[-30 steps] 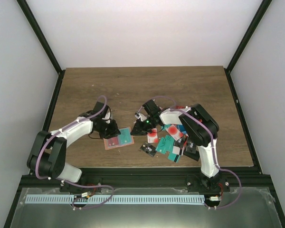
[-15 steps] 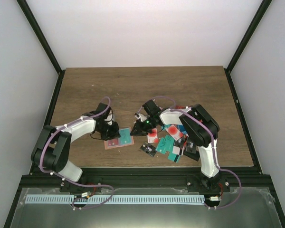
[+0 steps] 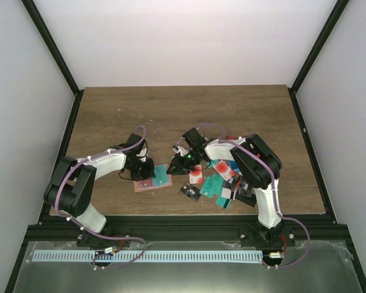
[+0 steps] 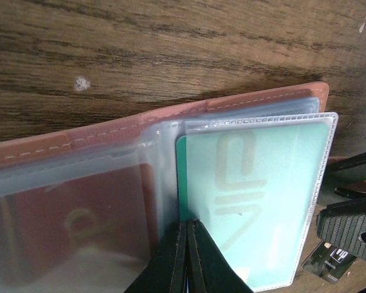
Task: Put the credit cards into the card holder
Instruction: Insert the credit card into the card holder.
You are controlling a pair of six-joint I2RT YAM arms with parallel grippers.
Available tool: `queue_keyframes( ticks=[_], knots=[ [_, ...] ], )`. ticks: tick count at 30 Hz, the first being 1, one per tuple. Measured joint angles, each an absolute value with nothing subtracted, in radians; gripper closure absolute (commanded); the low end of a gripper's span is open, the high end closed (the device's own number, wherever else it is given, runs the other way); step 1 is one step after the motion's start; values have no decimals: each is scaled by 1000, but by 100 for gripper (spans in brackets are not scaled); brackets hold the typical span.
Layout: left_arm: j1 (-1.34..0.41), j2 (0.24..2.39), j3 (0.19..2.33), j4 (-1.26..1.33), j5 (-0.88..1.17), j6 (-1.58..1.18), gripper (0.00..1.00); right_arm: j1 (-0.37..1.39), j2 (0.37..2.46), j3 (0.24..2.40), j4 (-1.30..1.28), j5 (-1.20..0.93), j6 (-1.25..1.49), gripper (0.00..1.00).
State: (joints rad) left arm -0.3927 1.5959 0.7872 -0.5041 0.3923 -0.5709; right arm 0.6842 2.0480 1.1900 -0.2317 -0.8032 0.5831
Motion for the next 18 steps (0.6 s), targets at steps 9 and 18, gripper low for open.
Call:
queue_keyframes(
  ticks=[9,18],
  knots=[
    [-395,1588,775,-489,386,-571,96,684,2040,1191,-235,-805,590,71],
    [-395,1588,772,-485,389,-570,96,686,2011,1191,-231,-814,596,69]
  ],
)
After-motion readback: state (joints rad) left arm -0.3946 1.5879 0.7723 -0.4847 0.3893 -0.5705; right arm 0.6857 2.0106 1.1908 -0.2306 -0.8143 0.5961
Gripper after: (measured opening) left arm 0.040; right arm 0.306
